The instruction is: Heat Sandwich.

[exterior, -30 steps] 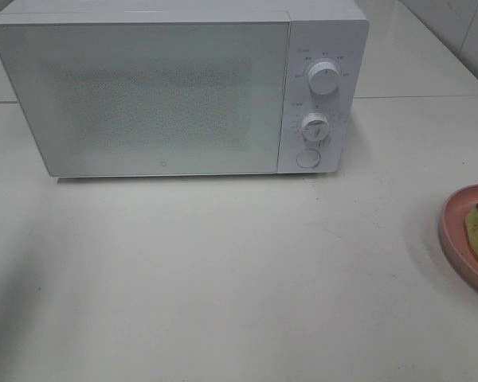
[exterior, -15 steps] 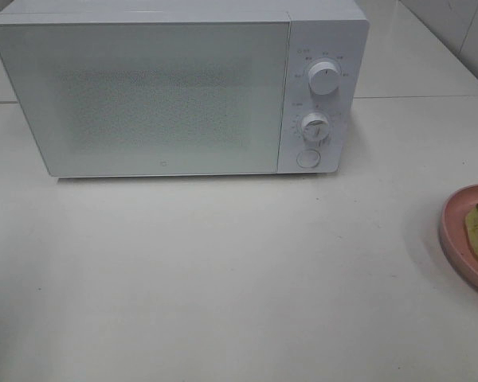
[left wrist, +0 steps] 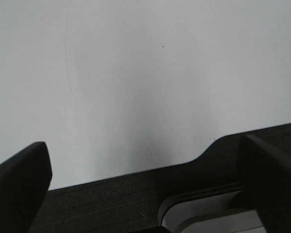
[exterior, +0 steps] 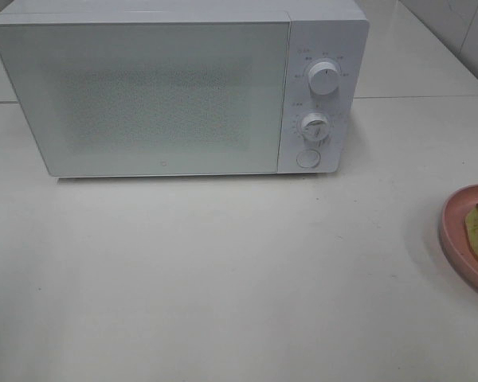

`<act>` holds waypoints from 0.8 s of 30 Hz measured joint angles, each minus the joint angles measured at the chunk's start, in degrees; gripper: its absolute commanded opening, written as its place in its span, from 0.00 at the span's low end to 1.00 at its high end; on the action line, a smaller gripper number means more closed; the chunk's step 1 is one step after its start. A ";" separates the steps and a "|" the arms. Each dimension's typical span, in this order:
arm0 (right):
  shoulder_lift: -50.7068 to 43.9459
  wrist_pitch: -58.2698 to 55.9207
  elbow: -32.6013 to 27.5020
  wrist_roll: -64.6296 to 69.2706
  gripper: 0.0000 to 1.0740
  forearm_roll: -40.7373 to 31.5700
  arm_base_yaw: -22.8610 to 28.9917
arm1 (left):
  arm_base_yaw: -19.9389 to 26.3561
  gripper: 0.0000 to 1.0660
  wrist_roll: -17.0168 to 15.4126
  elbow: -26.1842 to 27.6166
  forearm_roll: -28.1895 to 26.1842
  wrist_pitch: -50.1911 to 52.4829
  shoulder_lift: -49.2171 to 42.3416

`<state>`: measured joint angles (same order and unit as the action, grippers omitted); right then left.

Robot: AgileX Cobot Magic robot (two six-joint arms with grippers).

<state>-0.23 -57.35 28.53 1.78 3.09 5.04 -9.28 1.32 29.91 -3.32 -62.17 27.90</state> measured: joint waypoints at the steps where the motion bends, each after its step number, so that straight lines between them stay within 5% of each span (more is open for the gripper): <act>1: 0.00 0.00 0.00 0.00 0.70 0.00 0.00 | 0.00 0.92 0.06 0.00 0.00 0.00 -0.46; 19: 0.00 0.00 0.00 0.00 0.70 0.00 0.00 | 0.11 0.92 0.06 0.00 -0.80 0.06 -15.70; 24: 0.00 0.00 0.00 0.00 0.70 0.00 0.00 | 4.98 0.92 0.06 0.00 -0.80 0.06 -22.46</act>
<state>-0.23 -57.35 28.53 1.78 3.09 5.04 -4.30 1.38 29.91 -4.13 -62.11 5.44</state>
